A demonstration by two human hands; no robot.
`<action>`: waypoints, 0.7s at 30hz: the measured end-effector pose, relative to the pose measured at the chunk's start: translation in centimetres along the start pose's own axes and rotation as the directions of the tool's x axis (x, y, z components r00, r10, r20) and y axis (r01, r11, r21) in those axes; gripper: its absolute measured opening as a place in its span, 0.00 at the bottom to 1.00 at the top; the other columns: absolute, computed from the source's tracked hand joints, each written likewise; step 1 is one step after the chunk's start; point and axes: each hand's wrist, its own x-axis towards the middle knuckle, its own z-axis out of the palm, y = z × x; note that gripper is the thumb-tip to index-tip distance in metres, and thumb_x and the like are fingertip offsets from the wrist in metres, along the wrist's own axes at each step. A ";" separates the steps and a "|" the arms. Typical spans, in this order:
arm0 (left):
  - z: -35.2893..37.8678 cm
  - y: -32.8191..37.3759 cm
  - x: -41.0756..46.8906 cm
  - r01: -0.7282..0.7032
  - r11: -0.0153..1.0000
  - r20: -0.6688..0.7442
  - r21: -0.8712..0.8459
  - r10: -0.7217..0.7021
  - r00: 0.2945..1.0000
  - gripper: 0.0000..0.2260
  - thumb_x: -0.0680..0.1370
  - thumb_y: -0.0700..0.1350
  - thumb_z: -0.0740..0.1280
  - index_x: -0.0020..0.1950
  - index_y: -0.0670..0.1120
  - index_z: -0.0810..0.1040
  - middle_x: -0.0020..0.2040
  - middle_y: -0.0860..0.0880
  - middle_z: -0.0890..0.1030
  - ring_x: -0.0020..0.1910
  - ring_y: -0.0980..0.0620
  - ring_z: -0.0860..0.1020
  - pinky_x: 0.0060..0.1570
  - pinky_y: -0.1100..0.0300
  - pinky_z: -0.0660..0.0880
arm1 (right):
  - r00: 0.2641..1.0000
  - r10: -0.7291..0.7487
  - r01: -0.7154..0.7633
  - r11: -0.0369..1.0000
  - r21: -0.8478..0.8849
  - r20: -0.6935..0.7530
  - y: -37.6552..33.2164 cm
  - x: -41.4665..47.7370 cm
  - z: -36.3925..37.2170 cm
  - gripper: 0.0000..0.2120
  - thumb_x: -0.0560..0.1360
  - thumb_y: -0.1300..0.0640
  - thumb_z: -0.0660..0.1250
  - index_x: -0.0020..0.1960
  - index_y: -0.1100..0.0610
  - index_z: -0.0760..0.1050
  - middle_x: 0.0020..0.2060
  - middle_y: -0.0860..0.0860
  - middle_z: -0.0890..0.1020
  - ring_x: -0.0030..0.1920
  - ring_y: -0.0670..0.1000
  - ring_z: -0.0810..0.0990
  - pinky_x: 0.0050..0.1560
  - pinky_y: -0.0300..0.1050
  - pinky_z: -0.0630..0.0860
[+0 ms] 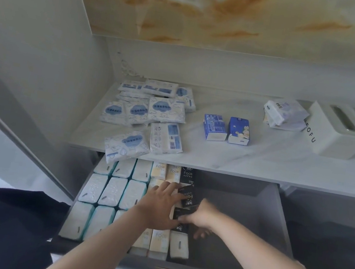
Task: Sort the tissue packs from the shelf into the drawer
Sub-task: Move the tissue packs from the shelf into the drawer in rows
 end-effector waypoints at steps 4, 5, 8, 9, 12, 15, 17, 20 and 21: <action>0.1 0.2 0.2 0.005 0.999 0.020 0.052 -0.006 1.000 0.35 0.72 0.67 0.62 0.75 0.53 0.61 0.77 0.51 0.56 0.74 0.48 0.59 0.69 0.48 0.64 | 0.987 -0.100 0.078 0.981 -0.175 -0.124 -0.2 -0.7 -0.8 0.30 0.68 0.39 0.69 0.60 0.58 0.67 0.46 0.54 0.81 0.26 0.55 0.83 0.24 0.41 0.75; 0.2 0.2 0.3 0.013 0.999 0.018 0.048 -0.014 1.000 0.35 0.73 0.66 0.63 0.76 0.52 0.61 0.77 0.51 0.57 0.74 0.48 0.59 0.69 0.48 0.64 | 0.980 -0.161 0.132 0.967 -0.219 -0.119 -0.3 -0.8 -0.8 0.23 0.69 0.41 0.67 0.55 0.58 0.72 0.41 0.53 0.82 0.29 0.57 0.83 0.24 0.40 0.74; 0.3 0.1 0.2 0.021 1.000 0.006 0.011 -0.021 1.000 0.33 0.76 0.62 0.63 0.77 0.52 0.57 0.77 0.50 0.57 0.74 0.47 0.59 0.69 0.48 0.64 | 0.974 -0.225 0.208 0.943 -0.261 -0.037 -0.6 -1.0 -0.7 0.12 0.73 0.47 0.65 0.43 0.56 0.75 0.37 0.53 0.81 0.39 0.58 0.84 0.29 0.39 0.71; 0.3 0.1 0.2 0.012 1.000 0.011 0.011 -0.012 1.000 0.33 0.76 0.62 0.62 0.78 0.52 0.56 0.77 0.50 0.57 0.74 0.47 0.59 0.69 0.48 0.63 | 0.973 -0.231 0.216 0.936 -0.277 -0.023 -0.6 -1.0 -0.6 0.11 0.74 0.48 0.64 0.43 0.56 0.74 0.40 0.53 0.80 0.42 0.57 0.83 0.32 0.40 0.72; 0.5 0.1 0.1 -0.022 0.997 0.066 0.078 0.017 0.998 0.40 0.73 0.69 0.61 0.79 0.53 0.53 0.78 0.49 0.53 0.76 0.46 0.55 0.71 0.46 0.61 | 0.966 -0.257 0.236 0.927 -0.293 -0.036 -0.5 -0.9 -0.7 0.06 0.76 0.52 0.62 0.50 0.54 0.73 0.50 0.53 0.80 0.48 0.54 0.78 0.43 0.41 0.72; 0.8 0.1 0.2 -0.020 0.992 0.077 0.126 0.010 0.997 0.43 0.72 0.69 0.63 0.79 0.52 0.51 0.79 0.48 0.52 0.76 0.45 0.54 0.71 0.45 0.61 | 0.953 -0.297 0.279 0.941 -0.192 -0.066 -0.4 -0.6 -0.8 0.16 0.75 0.56 0.60 0.62 0.52 0.70 0.59 0.53 0.79 0.53 0.54 0.76 0.51 0.43 0.74; 0.9 0.1 0.4 0.006 0.995 0.053 0.101 -0.012 0.999 0.43 0.72 0.68 0.64 0.79 0.51 0.51 0.78 0.48 0.53 0.75 0.45 0.55 0.70 0.46 0.62 | 0.949 -0.304 0.290 0.945 -0.150 -0.084 -0.3 -0.3 -0.8 0.27 0.73 0.57 0.59 0.72 0.50 0.64 0.64 0.53 0.77 0.59 0.55 0.76 0.56 0.44 0.74; 0.8 0.1 0.6 0.015 0.996 0.068 0.088 -0.021 0.997 0.43 0.71 0.68 0.65 0.79 0.51 0.52 0.78 0.48 0.53 0.75 0.46 0.56 0.70 0.47 0.62 | 0.964 -0.263 0.254 0.952 -0.170 -0.029 -0.3 -0.3 -0.9 0.36 0.73 0.57 0.59 0.79 0.47 0.52 0.66 0.53 0.75 0.59 0.55 0.76 0.53 0.42 0.73; 0.6 0.1 0.6 0.016 0.996 0.086 0.082 -0.023 0.996 0.44 0.71 0.68 0.65 0.79 0.51 0.52 0.78 0.48 0.53 0.75 0.46 0.56 0.70 0.46 0.62 | 0.963 -0.267 0.259 0.949 -0.181 -0.021 -0.3 -0.4 -1.1 0.36 0.74 0.57 0.60 0.79 0.47 0.52 0.65 0.53 0.76 0.57 0.54 0.76 0.52 0.42 0.73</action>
